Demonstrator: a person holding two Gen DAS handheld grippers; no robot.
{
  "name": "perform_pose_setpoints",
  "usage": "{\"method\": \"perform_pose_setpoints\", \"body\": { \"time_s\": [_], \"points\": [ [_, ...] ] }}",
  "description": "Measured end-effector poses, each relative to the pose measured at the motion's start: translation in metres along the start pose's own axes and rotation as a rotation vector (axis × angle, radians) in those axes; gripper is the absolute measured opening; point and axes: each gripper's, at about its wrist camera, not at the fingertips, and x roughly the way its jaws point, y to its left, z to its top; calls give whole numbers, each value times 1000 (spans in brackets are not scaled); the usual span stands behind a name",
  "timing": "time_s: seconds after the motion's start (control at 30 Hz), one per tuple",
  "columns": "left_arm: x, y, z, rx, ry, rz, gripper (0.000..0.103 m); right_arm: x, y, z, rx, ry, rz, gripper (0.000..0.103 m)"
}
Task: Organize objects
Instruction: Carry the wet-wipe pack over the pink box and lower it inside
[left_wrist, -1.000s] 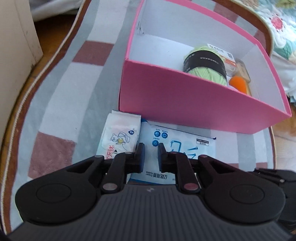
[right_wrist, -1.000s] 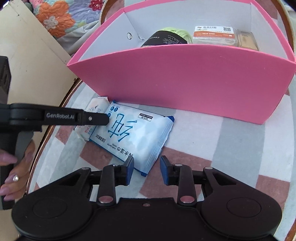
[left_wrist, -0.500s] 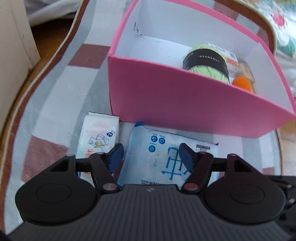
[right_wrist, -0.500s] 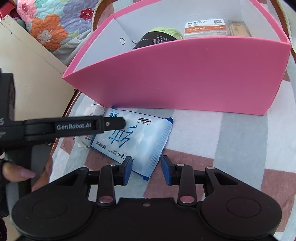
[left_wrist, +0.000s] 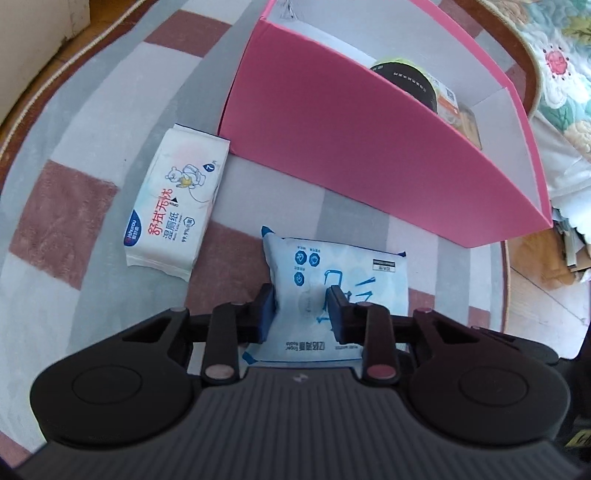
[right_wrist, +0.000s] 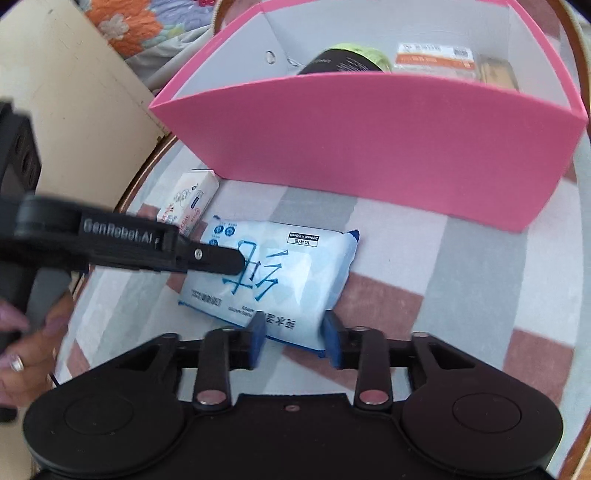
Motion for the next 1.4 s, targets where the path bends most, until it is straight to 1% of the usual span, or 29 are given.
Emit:
{"method": "perform_pose_setpoints", "body": {
  "time_s": [0.13, 0.17, 0.2, 0.3, 0.37, 0.47, 0.57, 0.7, 0.8, 0.97, 1.07, 1.17, 1.27, 1.4],
  "points": [
    [-1, -10, -7, 40, -40, 34, 31, 4, -1, 2, 44, -24, -11, 46],
    [-2, -12, -9, 59, -44, 36, 30, 4, 0, 1, 32, -29, -20, 44],
    [-3, -13, -11, 74, -44, 32, 30, 3, 2, -1, 11, -33, -37, 39],
    [-8, -13, -16, 77, -24, 16, 29, 2, 8, -4, -28, -32, -64, 38],
    [-14, -14, -21, 81, -20, 7, 29, -2, 12, -7, -49, -11, -74, 38],
    [-29, -21, -34, 143, -38, 12, 29, -5, 15, -11, -30, 33, -62, 40],
    [-48, -27, -39, 201, -44, 21, 29, -13, 24, -16, -21, 44, -68, 44],
    [-76, -30, -37, 191, -53, -18, 29, -37, 44, -14, -85, -13, -113, 50],
    [-100, -35, -33, 218, -91, -28, 29, -58, 55, -12, -101, -46, -113, 52],
    [-138, -50, -17, 271, -146, -41, 29, -84, 71, -2, -102, -99, -82, 52],
    [-157, -62, -3, 299, -178, -58, 29, -103, 75, 13, -99, -147, -78, 53],
    [-171, -75, 19, 344, -209, -55, 29, -120, 80, 32, -116, -198, -83, 55],
    [-177, -90, 46, 380, -246, -45, 29, -133, 79, 57, -134, -236, -87, 56],
    [-166, -104, 87, 398, -285, -21, 29, -138, 79, 98, -160, -281, -120, 56]
  ]
}}
